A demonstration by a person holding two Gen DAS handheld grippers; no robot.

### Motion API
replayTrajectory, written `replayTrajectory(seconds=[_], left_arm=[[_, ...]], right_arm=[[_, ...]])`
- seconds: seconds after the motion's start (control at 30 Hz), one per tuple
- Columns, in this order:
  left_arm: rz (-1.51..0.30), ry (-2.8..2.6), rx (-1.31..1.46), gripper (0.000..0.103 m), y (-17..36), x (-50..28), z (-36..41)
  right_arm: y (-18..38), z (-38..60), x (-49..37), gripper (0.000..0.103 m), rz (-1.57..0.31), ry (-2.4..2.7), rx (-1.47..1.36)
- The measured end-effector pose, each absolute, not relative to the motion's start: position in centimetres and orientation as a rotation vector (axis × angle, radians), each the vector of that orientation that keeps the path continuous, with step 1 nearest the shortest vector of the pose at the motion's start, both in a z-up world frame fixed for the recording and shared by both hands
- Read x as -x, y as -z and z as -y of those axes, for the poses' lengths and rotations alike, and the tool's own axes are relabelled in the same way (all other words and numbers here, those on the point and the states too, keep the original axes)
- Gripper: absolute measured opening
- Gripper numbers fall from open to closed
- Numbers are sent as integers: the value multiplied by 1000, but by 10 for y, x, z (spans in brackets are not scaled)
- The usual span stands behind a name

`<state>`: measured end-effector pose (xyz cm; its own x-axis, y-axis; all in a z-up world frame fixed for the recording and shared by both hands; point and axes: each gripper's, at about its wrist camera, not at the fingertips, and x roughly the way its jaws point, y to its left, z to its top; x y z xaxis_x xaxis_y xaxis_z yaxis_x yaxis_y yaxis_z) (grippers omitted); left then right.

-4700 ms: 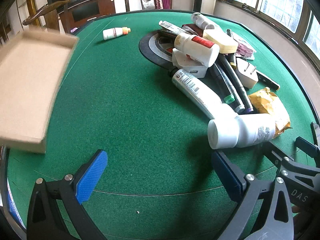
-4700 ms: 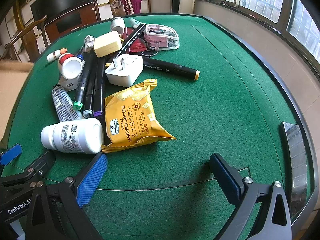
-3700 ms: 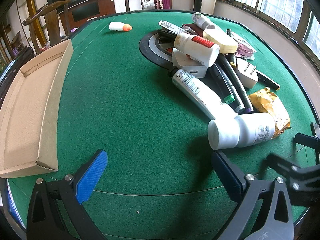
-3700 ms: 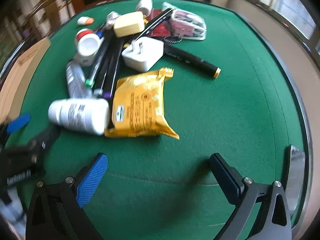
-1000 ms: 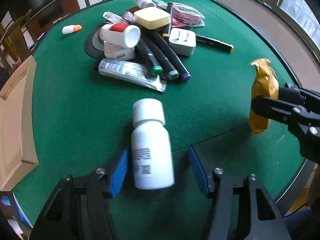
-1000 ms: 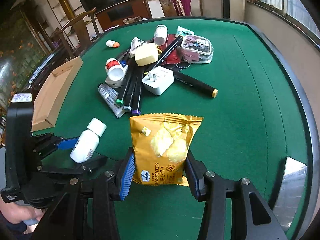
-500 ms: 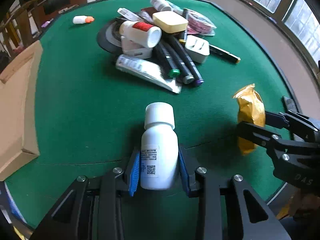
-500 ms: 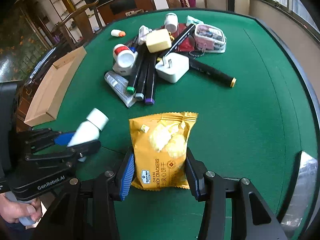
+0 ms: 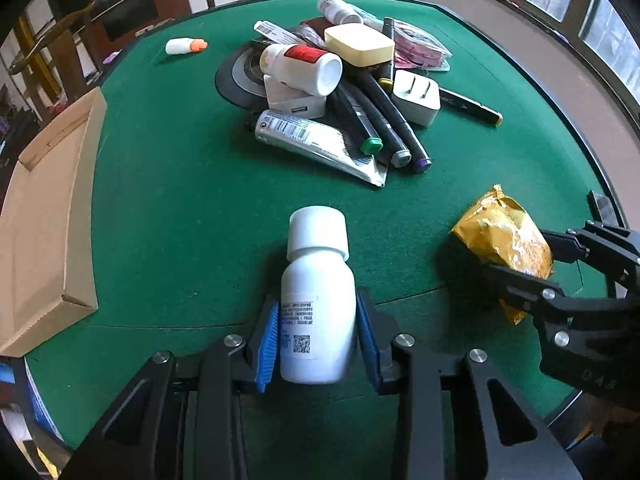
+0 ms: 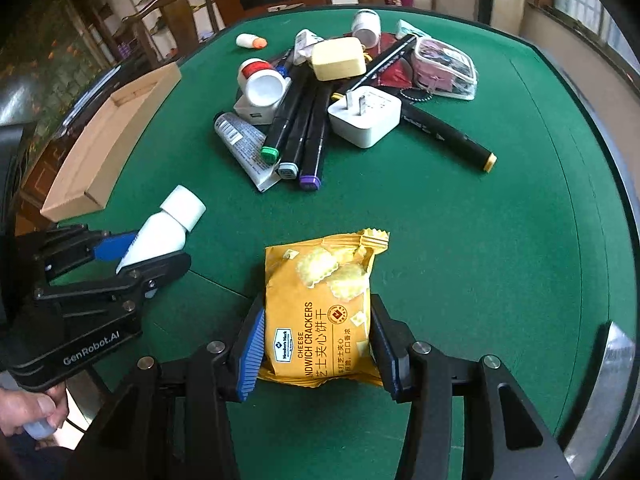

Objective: Organize objects
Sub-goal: 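Carry the crackers packet and white bottle toward the cardboard tray with both tools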

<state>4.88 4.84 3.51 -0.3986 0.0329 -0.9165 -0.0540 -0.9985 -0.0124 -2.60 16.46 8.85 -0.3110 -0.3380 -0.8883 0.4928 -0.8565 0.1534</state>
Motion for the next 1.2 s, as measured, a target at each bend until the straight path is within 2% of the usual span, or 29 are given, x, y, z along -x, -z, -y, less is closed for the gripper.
replayTrajectory(seconds=[0.13,0.23,0.3,0.37,0.43,0.47,0.5,0.53,0.6,0.63,0.73,1.0,1.2], left_arm=[[-25,-2598,1701,38,-35,-47,-50],[-24,-2592,1722,43,-34,-44,-49],[-11,-2597,1734,57,-33,-40,-44],[-13,-2586,1729,83,-28,-37,-37],[-17,-2569,1742,98,-23,-30,-30],[-35,-2548,1745,99,-22,-26,-29],[-56,-2536,1726,98,-22,-23,-28],[-75,-2536,1690,90,-23,-23,-27],[-103,-2525,1619,61,-28,-23,-24],[-122,-2517,1589,34,-32,-22,-21],[-64,-2434,1548,33,-31,-19,-7],[158,-2248,1502,33,-25,-17,32],[236,-2254,1449,33,-42,-14,47]], right_arm=[[-88,-165,24,52,-231,2165,-1397],[-87,-157,19,52,-336,2151,-1371],[-86,-151,17,52,-411,2141,-1359],[-86,-147,16,52,-441,2150,-1360],[-87,-146,16,52,-429,2172,-1368],[-86,-146,18,51,-411,2187,-1375],[-87,-146,19,51,-392,2204,-1388],[-87,-145,21,51,-369,2222,-1410],[-88,-143,24,50,-329,2250,-1455],[-89,-142,26,50,-303,2257,-1477],[-92,-141,31,49,-145,2279,-1538],[-107,-115,14,49,-14,2381,-1568],[-128,-98,23,49,9,2385,-1538]])
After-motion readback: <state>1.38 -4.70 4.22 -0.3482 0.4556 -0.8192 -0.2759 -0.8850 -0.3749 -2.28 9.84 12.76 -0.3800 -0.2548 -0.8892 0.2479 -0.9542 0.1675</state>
